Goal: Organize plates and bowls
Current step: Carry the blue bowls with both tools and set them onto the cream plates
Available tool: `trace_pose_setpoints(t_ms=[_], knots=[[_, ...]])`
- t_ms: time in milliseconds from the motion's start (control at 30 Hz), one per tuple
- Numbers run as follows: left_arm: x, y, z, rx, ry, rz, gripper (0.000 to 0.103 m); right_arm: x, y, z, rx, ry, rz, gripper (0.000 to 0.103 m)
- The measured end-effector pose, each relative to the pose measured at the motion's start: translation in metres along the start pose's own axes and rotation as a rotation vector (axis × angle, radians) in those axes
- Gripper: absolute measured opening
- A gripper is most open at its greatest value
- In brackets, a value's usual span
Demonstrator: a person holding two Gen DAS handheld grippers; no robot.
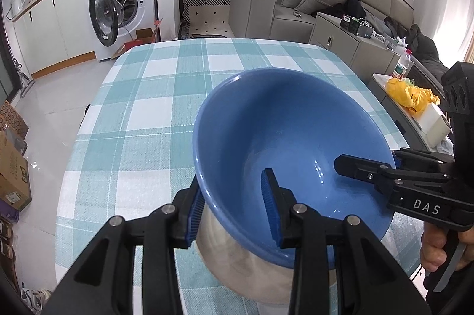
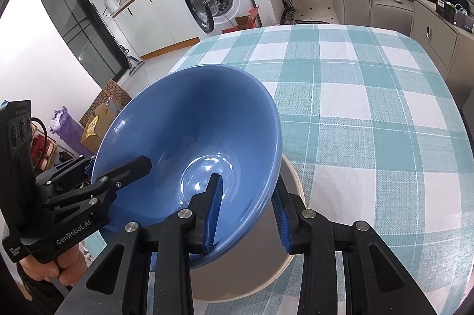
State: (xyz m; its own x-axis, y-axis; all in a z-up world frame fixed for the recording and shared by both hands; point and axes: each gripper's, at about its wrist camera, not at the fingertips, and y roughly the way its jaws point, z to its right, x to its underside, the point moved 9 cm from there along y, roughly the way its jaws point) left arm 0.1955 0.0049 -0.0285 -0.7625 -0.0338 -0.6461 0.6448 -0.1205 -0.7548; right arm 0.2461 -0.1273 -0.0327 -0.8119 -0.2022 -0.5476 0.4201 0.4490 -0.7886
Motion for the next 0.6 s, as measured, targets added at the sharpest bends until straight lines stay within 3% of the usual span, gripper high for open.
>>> trace_pose_setpoints(t_ms=[300,367,433,600], knots=[[-0.003,0.002,-0.001,0.03,-0.006,0.001,0.042,-0.002,0.001,0.002,-0.018,0.011,-0.002,0.035],[-0.003,0.001,0.0,0.034,-0.002,0.006,0.046,-0.002,0.0,0.002,-0.025,0.015,0.001,0.036],[-0.003,-0.002,-0.001,0.029,-0.005,0.012,0.058,-0.002,-0.002,0.001,-0.034,0.021,0.006,0.039],[-0.002,-0.004,-0.002,0.025,-0.001,0.008,0.061,-0.005,-0.011,-0.002,-0.047,0.006,0.025,0.046]])
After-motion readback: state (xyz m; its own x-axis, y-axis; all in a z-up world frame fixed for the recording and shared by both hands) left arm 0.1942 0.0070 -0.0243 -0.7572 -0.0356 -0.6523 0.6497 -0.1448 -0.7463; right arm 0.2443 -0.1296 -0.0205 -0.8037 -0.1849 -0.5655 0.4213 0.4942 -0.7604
